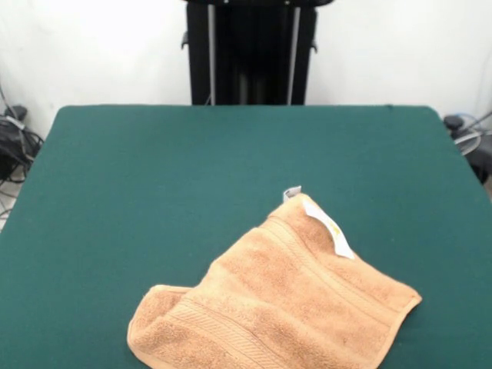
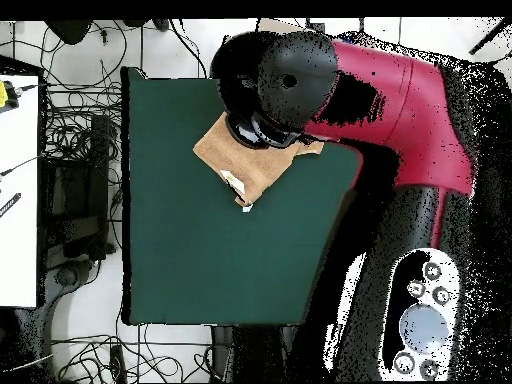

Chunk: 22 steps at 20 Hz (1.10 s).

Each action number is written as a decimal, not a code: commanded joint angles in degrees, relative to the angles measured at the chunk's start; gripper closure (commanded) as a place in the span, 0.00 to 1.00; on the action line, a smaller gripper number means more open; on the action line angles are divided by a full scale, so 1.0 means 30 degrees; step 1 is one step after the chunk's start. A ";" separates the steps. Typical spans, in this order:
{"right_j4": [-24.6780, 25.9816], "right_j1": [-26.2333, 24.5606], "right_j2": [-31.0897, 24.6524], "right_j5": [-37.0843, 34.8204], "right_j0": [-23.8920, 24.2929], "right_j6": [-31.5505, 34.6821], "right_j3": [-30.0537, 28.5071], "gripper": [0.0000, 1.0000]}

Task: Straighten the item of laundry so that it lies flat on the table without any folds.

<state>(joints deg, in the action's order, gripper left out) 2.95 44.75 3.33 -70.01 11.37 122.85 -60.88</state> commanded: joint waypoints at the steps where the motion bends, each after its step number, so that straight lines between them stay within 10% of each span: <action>1: 0.1163 0.0502 -0.2261 -0.4153 0.0887 -0.6463 -0.0109 0.00; 22: 0.0607 0.2009 -0.1888 0.0089 0.0344 -0.5321 -0.3914 0.00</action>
<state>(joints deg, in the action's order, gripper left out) 3.43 50.56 2.16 -74.75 12.64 114.55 -60.89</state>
